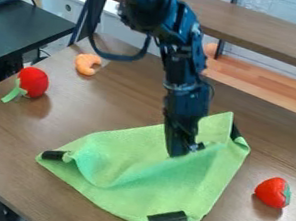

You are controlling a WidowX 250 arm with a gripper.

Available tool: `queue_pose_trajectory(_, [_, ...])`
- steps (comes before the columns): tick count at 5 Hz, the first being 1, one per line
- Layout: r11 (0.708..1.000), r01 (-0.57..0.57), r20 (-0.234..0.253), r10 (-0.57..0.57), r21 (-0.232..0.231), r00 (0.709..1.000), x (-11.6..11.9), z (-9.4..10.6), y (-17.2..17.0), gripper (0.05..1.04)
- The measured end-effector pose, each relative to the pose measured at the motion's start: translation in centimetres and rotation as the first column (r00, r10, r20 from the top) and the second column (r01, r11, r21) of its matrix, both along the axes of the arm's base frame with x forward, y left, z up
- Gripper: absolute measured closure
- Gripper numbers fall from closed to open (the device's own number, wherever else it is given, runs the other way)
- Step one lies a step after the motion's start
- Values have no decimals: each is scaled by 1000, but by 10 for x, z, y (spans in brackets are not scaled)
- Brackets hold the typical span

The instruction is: Fold cloth from top left to bottom right

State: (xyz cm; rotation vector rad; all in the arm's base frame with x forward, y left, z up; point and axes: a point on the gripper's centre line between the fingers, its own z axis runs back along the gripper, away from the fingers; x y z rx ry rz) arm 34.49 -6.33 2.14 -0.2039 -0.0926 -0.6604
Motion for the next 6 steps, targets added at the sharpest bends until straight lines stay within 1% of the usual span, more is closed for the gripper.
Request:
queue_pose_trajectory(1, [1000,11,-5,-11,-8,1000,-13,5,-14,1034])
queue_pose_trajectory(2, [999,21,-27,-21,-24,999,-21,9,-25,1034])
queue_pose_trajectory(3, [999,34,-49,-36,-36,998,-29,6,-36,1016])
queue_pose_trajectory(4, [997,49,-56,-53,-64,997,-30,0,-43,872])
queue_pose_trajectory(5, [997,56,-62,-60,-62,996,-31,-2,-43,603])
queue_pose_trajectory(6, [996,55,-62,-59,-63,996,-31,-2,-43,303])
